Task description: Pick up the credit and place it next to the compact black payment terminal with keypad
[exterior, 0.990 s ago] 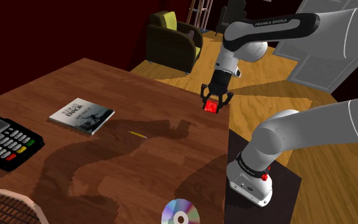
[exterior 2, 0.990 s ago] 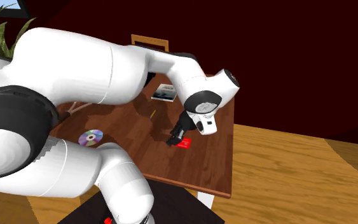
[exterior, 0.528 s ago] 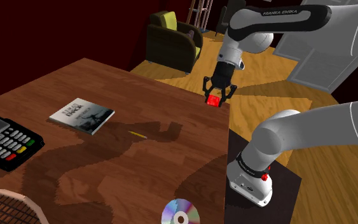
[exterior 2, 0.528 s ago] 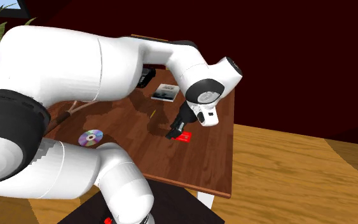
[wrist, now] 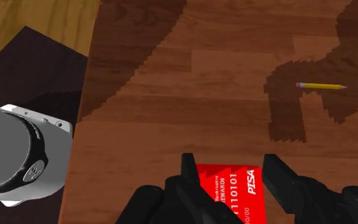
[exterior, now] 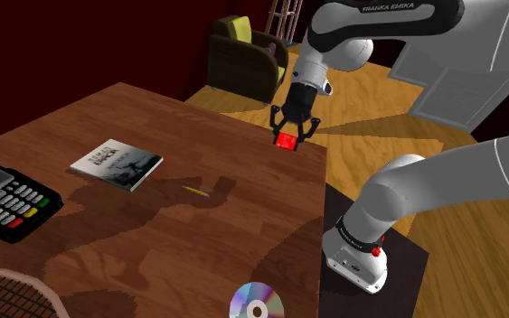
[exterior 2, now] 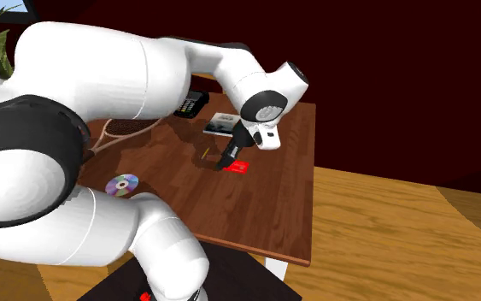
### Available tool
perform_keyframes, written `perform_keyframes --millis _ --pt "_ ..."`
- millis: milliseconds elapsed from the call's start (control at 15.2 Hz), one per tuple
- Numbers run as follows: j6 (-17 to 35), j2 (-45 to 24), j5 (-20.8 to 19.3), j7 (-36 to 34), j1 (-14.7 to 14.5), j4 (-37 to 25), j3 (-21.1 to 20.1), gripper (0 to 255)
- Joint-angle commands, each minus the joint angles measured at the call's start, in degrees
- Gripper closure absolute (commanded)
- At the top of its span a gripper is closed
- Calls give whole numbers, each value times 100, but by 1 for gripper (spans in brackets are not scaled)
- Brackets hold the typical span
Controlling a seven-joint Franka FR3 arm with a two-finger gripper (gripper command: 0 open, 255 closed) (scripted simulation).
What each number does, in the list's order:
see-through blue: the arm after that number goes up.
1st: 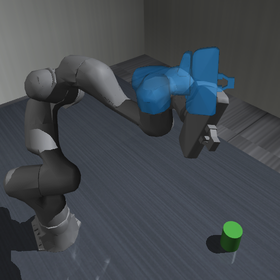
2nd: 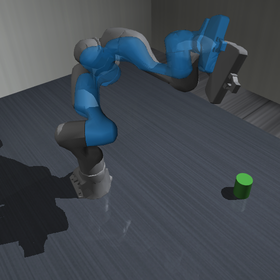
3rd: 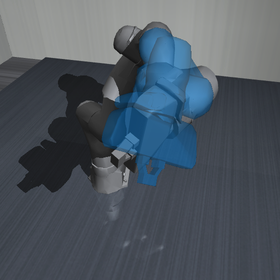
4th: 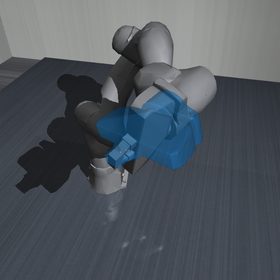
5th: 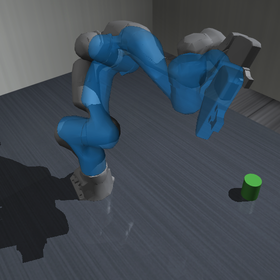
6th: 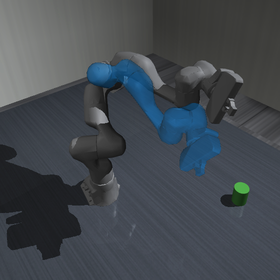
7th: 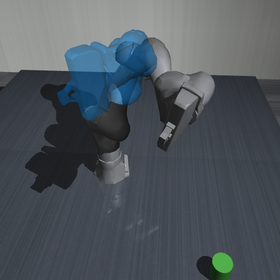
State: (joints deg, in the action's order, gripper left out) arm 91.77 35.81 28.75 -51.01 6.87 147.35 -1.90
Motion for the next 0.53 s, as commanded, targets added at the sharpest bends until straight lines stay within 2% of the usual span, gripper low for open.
perform_keyframes --millis 0,462 --pt "158 -144 265 -259 -164 -131 -254 255" --pt "845 -1007 886 -947 -590 -779 -1022 255"
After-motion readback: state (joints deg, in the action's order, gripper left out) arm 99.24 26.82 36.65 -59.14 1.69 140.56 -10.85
